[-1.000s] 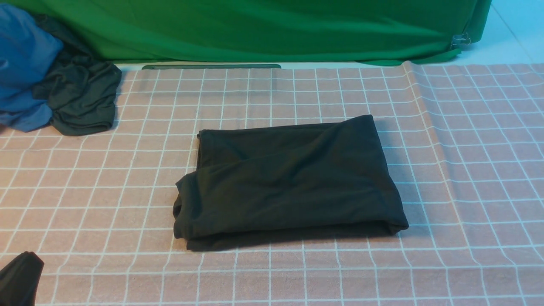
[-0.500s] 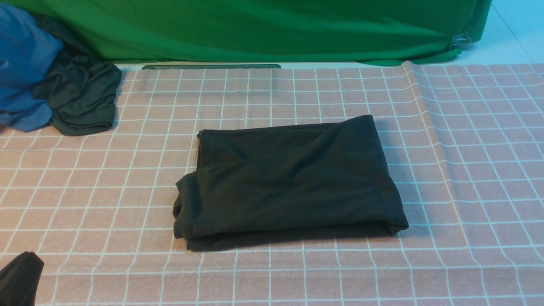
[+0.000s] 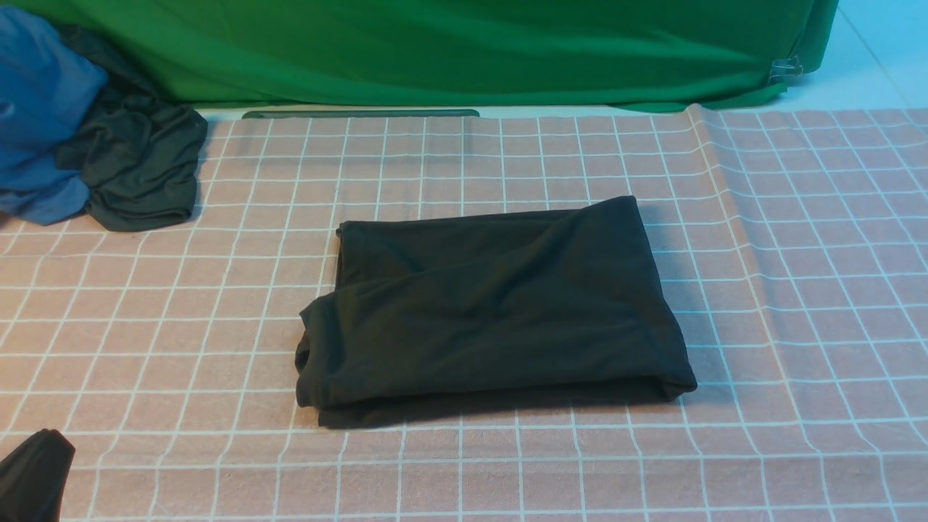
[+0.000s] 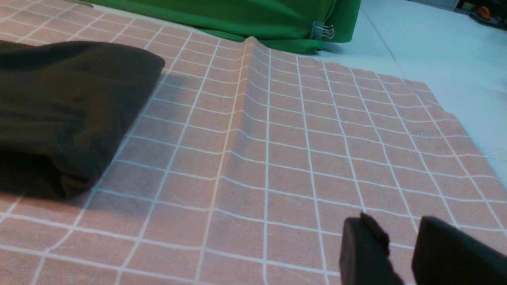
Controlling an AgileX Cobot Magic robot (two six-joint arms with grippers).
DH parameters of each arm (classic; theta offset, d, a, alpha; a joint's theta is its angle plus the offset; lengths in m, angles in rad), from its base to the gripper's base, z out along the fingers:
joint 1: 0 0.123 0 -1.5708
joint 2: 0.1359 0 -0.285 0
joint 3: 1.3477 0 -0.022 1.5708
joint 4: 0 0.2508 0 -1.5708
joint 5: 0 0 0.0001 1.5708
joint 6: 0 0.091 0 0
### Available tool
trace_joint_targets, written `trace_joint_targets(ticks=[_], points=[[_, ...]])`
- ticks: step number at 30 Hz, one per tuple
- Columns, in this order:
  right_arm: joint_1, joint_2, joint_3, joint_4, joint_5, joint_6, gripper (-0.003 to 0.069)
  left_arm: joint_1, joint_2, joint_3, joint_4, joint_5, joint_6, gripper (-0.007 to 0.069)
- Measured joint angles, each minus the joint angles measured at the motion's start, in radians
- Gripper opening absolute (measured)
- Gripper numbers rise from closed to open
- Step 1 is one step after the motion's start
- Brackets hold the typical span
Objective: Fold a long-sleeved shirt over a pink coffee tablecloth.
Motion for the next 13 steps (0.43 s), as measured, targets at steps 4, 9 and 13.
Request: trace_joint_targets(ticks=[4,9,13], points=[[0.0,0.0,0.0,0.0,0.0,0.0,0.0237,0.0,0.0,0.0,0.0,0.0,0.003,0.0014],[0.0,0.0,0.0,0.0,0.0,0.0,0.0237,0.0,0.0,0.0,0.0,0.0,0.004,0.0014],[0.0,0.0,0.0,0.0,0.0,0.0,0.0237,0.0,0.0,0.0,0.0,0.0,0.009,0.0014]])
